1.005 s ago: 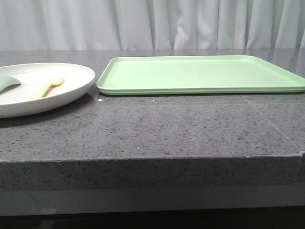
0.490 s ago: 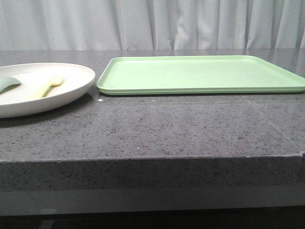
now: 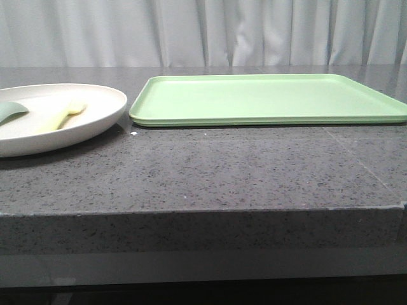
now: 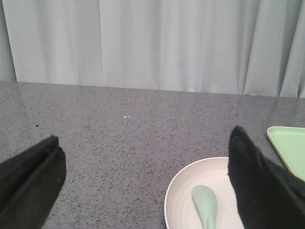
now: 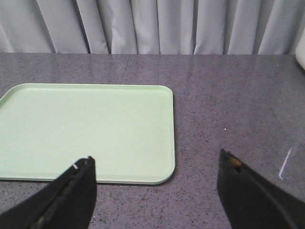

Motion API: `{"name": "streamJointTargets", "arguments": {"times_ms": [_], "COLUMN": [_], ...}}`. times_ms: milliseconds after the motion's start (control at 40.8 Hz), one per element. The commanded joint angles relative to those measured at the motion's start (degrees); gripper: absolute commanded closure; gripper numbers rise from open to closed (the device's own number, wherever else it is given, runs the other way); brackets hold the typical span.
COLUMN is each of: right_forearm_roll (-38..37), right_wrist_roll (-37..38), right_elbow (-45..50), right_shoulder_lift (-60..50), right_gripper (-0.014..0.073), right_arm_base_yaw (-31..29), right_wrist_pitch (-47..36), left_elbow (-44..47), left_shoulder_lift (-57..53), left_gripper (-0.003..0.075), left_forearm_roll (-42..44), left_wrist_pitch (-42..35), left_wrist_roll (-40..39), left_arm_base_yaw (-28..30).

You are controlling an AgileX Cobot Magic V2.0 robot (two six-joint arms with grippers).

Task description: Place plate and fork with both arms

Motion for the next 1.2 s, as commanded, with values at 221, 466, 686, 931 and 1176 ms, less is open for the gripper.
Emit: {"name": "streamJointTargets", "arguments": {"times_ms": [221,466,686,931,1176], "right_forearm_roll": [-0.4,-0.4,-0.4,-0.4,-0.4], "right_wrist_roll": [-0.5,-0.5,-0.5,-0.5,-0.5], "right_elbow": [-2.2,-2.2,-2.2,-2.2,-2.2], "right_shoulder_lift": [0.3,0.3,0.3,0.3,0.3], "right_gripper": [0.0027,0.0028,0.0028,0.0028,0.0028], "right_arm_base_yaw": [-0.4,-0.4,-0.4,-0.4,-0.4], "right_wrist_pitch": [-4.8,-4.8,-4.8,-4.8,-4.8], "left_elbow": [-1.6,-1.6,-6.2,-18.3,-30.3], "left_shoulder_lift": [0.5,1.0,8.8,25.8,41.1], "left_gripper": [0.0046,0.0046,0.0046,0.0046,0.0046], "left_forearm_roll": [-0.1,-0.1,-1.9,-1.9,-1.9], "left_wrist_pitch": [-5.3,-5.3,0.7,14.6,27.2], "left_wrist_roll": [0.0,0.0,0.0,0.0,0.0], "left_arm_base_yaw": [0.0,0.0,0.0,0.0,0.0]}}
